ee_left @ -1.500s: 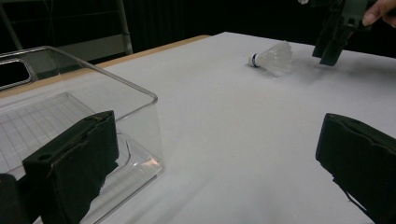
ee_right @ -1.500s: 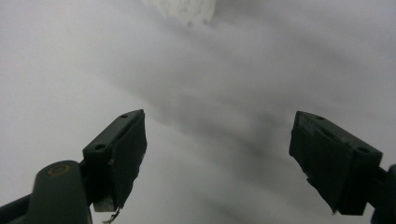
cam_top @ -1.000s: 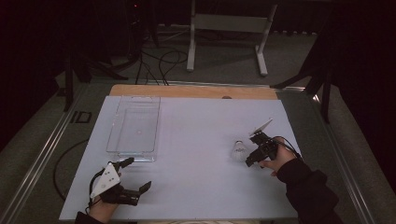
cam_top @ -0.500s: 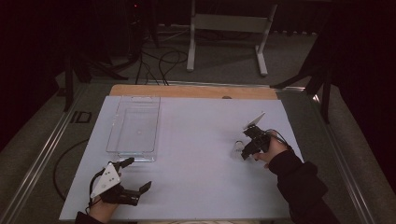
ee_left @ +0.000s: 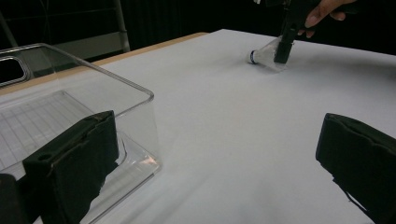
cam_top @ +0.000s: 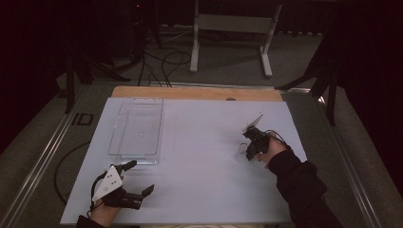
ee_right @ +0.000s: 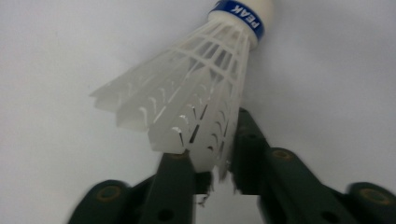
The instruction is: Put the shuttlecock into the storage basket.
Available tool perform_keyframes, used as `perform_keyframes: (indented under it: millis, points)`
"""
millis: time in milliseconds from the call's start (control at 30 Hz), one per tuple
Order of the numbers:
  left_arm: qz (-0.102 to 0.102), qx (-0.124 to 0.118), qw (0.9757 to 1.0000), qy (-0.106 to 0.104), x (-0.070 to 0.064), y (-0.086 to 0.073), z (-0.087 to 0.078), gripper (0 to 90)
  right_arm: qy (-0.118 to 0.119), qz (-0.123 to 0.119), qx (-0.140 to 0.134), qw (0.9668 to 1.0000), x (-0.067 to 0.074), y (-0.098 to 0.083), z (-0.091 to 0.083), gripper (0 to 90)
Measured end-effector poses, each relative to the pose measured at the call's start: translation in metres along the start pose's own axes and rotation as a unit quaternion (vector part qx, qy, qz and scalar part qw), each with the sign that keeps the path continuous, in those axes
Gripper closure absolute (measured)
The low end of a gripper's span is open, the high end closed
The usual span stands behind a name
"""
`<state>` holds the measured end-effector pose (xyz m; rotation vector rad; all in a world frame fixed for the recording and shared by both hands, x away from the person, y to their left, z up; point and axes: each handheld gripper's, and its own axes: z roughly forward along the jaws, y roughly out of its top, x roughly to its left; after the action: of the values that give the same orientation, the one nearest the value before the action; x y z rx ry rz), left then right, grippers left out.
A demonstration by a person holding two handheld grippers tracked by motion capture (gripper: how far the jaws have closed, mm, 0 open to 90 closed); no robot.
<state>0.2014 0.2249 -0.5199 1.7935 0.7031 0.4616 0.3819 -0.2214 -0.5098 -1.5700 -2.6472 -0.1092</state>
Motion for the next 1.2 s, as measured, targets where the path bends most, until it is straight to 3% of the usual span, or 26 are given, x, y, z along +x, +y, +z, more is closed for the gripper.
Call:
perform_keyframes:
  millis: [100,267,467,567,600,700,800,900,933,1067,1100,1133,1200]
  points:
    - [0.000,0.000,1.0000,0.000,0.000,0.000,0.000,0.2,-0.003,-0.008,0.007,0.9999,0.002,0.001,0.000,89.1]
    - [0.000,0.000,1.0000,0.000,0.000,0.000,0.000,0.2,0.002,-0.032,0.013,0.9994,0.005,0.002,-0.005,89.8]
    - [0.000,0.001,1.0000,-0.001,0.000,0.000,0.000,0.2,0.033,-0.075,0.012,0.9965,0.008,0.001,-0.013,89.9]
    - [0.001,0.001,1.0000,-0.001,0.000,0.000,0.000,0.2,0.033,-0.123,0.010,0.9919,0.010,-0.001,-0.016,90.0]
    - [0.001,0.001,1.0000,-0.001,0.000,0.000,0.000,0.2,0.036,-0.139,0.012,0.9896,0.012,-0.002,-0.016,90.0]
    - [0.000,0.001,1.0000,-0.002,0.000,0.000,0.000,0.2,0.052,-0.201,0.011,0.9782,0.015,-0.005,-0.017,89.8]
    - [0.002,0.002,1.0000,0.002,0.000,0.000,0.000,0.2,0.073,-0.229,0.002,0.9706,0.017,-0.006,-0.018,89.7]
    - [0.000,0.002,1.0000,0.001,0.000,0.000,0.000,0.2,0.082,-0.274,0.005,0.9583,0.021,-0.008,-0.019,89.6]
    - [0.000,0.003,1.0000,0.001,0.000,0.000,0.000,0.2,0.085,-0.280,0.006,0.9562,0.023,-0.009,-0.019,89.6]
    - [0.003,0.008,1.0000,-0.002,-0.001,0.000,0.001,0.2,0.090,-0.324,0.011,0.9416,0.029,-0.013,-0.019,89.6]
    - [0.003,0.008,1.0000,-0.003,-0.001,0.000,0.001,0.2,0.086,-0.345,0.014,0.9345,0.031,-0.015,-0.018,89.7]
    - [0.003,0.008,1.0000,-0.003,-0.001,0.000,0.001,0.2,0.086,-0.350,0.015,0.9326,0.032,-0.015,-0.018,89.7]
    - [0.002,0.008,1.0000,-0.003,-0.001,0.000,0.001,0.2,0.084,-0.371,0.017,0.9246,0.034,-0.017,-0.017,89.7]
